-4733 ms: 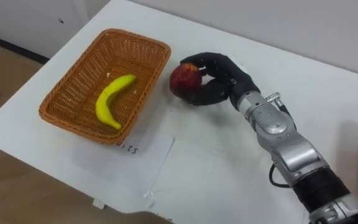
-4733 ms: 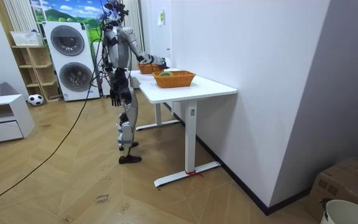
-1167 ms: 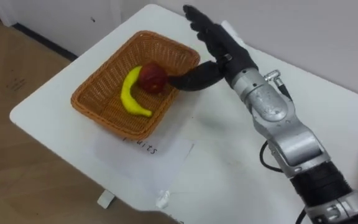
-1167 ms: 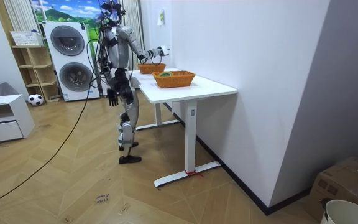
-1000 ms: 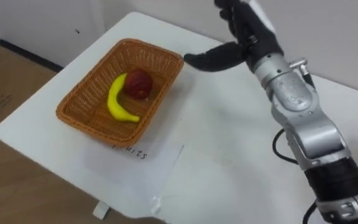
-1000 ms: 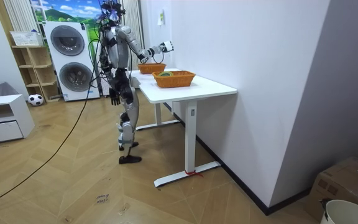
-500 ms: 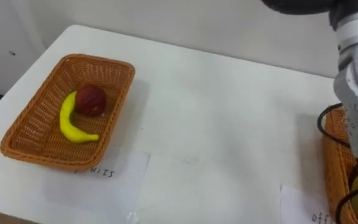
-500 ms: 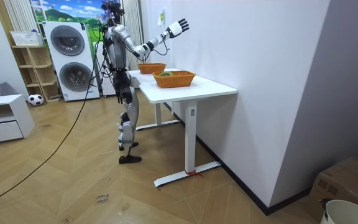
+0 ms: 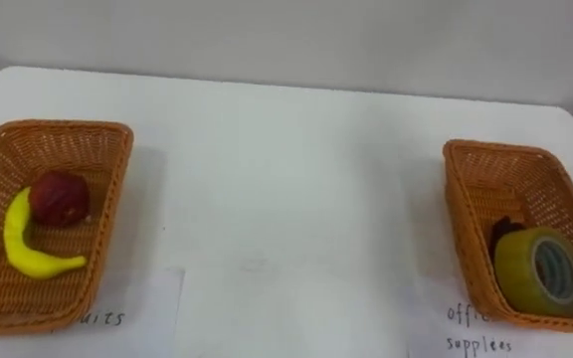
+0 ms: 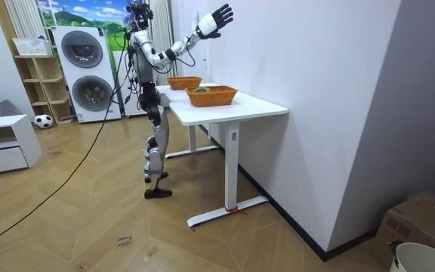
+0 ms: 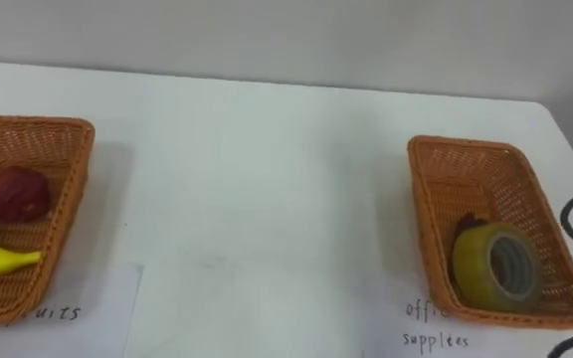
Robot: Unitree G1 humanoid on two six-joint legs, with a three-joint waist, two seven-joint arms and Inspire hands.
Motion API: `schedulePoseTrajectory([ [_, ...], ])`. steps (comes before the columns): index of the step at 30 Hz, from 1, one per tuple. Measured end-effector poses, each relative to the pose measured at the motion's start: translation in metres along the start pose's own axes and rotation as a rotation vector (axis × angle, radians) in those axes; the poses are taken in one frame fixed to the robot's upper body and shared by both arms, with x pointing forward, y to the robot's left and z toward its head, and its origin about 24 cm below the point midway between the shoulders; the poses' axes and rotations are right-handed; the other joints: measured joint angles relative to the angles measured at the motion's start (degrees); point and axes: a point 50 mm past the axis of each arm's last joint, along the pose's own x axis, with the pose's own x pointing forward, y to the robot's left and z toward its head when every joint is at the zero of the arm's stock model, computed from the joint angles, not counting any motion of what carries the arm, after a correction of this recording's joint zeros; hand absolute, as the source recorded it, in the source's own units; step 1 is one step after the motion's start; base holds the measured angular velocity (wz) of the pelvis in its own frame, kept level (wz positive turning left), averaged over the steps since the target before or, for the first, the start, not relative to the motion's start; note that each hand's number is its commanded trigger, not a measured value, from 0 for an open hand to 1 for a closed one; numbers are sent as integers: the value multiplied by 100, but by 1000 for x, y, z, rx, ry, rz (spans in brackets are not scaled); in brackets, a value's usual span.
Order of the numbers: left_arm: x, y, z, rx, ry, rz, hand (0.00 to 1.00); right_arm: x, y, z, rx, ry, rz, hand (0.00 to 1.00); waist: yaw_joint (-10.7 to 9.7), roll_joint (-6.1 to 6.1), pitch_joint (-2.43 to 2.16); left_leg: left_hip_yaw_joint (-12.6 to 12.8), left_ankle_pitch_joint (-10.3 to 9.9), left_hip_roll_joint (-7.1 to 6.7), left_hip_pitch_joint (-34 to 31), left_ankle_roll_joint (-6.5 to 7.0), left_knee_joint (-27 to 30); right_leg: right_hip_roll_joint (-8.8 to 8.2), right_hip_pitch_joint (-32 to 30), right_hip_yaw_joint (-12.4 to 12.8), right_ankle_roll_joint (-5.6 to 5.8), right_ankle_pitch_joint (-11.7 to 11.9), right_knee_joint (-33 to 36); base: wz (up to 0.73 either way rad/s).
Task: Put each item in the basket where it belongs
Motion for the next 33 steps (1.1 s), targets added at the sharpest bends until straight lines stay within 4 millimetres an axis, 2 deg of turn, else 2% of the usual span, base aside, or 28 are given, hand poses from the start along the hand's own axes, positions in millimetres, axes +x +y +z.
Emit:
schedulePoseTrajectory([
  [6,0,2,-1,-13,-1,11,0,-3,-32,-7,-25,19,-174,0,-249,-15,21,138,-43,50,5,-17,-1,52,-79,124,-37,23,-3,-15],
  [9,-1,3,-2,-15,-2,20,0,-5,-45,-9,-23,22,-252,0,-287,-32,31,229,-47,85,4,-23,-3,66,-130,152,-51,31,-4,-12],
  [12,-1,4,-4,-29,-1,41,0,-10,-60,-19,-38,60,-338,0,-297,-71,47,293,-66,110,39,-53,-11,100,-138,167,-74,46,-9,-15],
  [15,-1,4,-7,-34,12,53,0,-18,-76,-32,-77,113,-407,0,-425,-75,44,318,-71,121,46,-61,-37,114,-160,185,-75,46,-8,-6],
  [21,-2,4,-13,-48,31,55,0,-29,-98,-46,-91,181,-536,0,-489,-59,23,451,-75,129,63,-68,-87,131,-201,307,-79,48,0,-12],
  [23,-2,5,-13,-57,33,67,0,-43,-110,-58,-94,244,-601,0,-555,-83,6,454,-83,137,84,-79,-100,141,-215,313,-79,48,-9,0],
  [27,-2,5,-14,-58,33,72,0,-69,-124,-75,-89,345,-688,0,-573,-67,2,552,-97,157,87,-94,-104,166,-218,408,-80,49,-4,-11],
  [29,-3,3,-17,-61,42,72,0,-84,-132,-86,-99,406,-716,0,-611,-26,19,588,-110,161,74,-95,-103,178,-222,468,-86,53,-11,-8],
  [33,-4,2,-20,-64,47,71,0,-112,-153,-111,-71,559,-839,0,-655,22,7,574,-121,162,51,-85,-87,172,-227,463,-87,53,-11,-1],
])
